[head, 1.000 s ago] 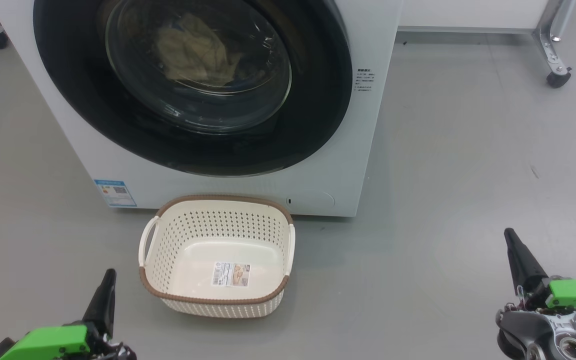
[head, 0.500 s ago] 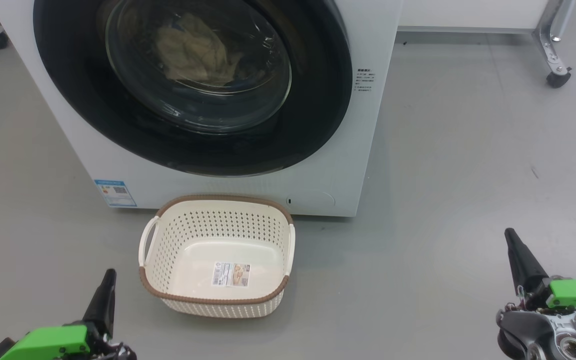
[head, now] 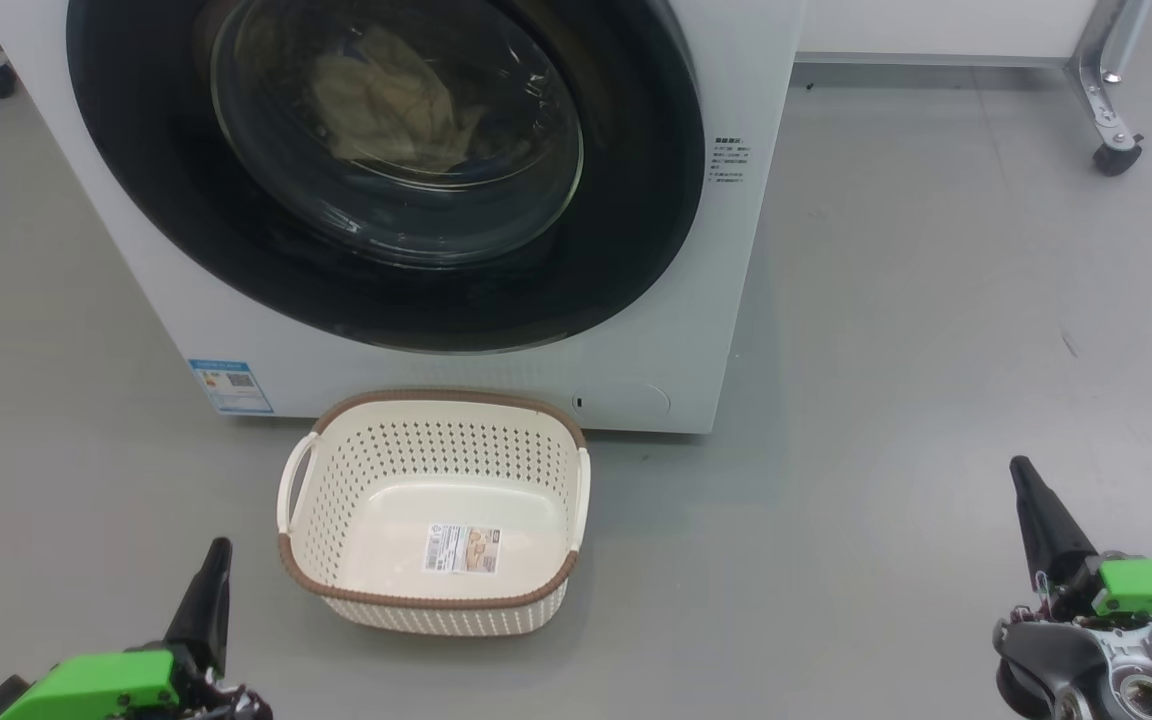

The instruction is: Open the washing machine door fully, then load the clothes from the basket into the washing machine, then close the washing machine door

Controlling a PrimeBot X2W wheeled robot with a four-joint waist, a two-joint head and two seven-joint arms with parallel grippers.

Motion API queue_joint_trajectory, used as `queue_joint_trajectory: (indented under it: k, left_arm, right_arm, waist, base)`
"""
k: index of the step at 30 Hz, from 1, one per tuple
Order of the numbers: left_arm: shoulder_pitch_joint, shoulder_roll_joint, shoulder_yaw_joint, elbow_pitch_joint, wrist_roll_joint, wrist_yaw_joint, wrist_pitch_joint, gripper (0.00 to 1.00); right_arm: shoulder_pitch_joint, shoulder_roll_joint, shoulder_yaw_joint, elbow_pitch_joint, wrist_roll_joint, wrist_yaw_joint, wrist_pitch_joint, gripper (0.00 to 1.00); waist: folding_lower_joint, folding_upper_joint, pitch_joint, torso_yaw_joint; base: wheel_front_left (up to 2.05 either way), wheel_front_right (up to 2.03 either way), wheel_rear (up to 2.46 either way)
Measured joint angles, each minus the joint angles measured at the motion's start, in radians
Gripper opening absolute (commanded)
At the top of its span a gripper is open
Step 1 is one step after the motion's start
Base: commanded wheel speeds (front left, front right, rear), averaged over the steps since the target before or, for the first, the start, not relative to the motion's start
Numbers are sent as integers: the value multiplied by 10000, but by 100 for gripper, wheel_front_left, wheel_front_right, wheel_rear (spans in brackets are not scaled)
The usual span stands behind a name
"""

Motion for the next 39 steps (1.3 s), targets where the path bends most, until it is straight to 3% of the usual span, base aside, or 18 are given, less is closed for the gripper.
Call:
queue_joint_trajectory:
  k: [39]
  left_arm:
    - [-1,-12,38,0,10,0,29,0]
  right_arm:
    - [-2,27,-25,0,-2,0,73,0]
  waist:
    - [0,0,0,0]
  base:
    - [0,0,0]
